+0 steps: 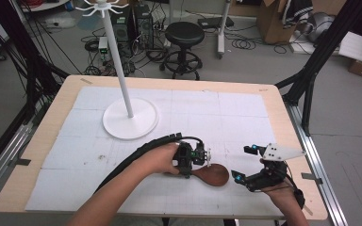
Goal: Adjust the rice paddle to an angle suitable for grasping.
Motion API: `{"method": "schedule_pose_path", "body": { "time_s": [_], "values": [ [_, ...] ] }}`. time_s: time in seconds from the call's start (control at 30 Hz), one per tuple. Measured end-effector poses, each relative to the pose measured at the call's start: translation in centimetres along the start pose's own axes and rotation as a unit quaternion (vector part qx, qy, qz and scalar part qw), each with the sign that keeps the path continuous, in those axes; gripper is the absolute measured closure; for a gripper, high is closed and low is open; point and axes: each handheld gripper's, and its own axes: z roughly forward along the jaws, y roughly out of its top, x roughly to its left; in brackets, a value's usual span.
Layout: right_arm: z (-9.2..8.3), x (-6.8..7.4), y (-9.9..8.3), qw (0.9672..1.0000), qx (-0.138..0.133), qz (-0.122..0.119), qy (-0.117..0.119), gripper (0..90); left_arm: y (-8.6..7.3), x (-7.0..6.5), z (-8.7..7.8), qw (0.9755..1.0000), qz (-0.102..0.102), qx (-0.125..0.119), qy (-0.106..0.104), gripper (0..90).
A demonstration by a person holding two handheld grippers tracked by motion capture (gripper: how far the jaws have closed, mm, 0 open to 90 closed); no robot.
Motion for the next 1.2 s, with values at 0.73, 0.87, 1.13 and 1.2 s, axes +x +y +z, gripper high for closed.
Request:
{"method": "schedule_pose_path", "body": {
  "time_s": [0.73, 0.87, 1.13, 1.2],
  "values": [
    [0.2, 0.0, 0.1, 1.0000, 0.002, 0.000, 0.002, 0.6, -3.2, -0.2, -3.9, 0.9947, -0.061, -0.081, -0.020, 45.6],
    [0.3, 0.1, 0.1, 1.0000, 0.003, 0.000, 0.003, 0.6, -4.0, -0.3, -4.5, 0.9924, -0.071, -0.098, -0.023, 30.0],
    [0.3, 0.1, 0.1, 1.0000, 0.002, 0.000, 0.003, 0.6, -5.9, -0.5, -5.3, 0.9849, -0.101, -0.138, -0.030, 1.7],
    [0.3, 0.1, 0.1, 1.0000, 0.002, -0.001, 0.003, 0.6, -6.4, -0.5, -5.5, 0.9837, -0.107, -0.142, -0.030, 1.7]
  ]
}}
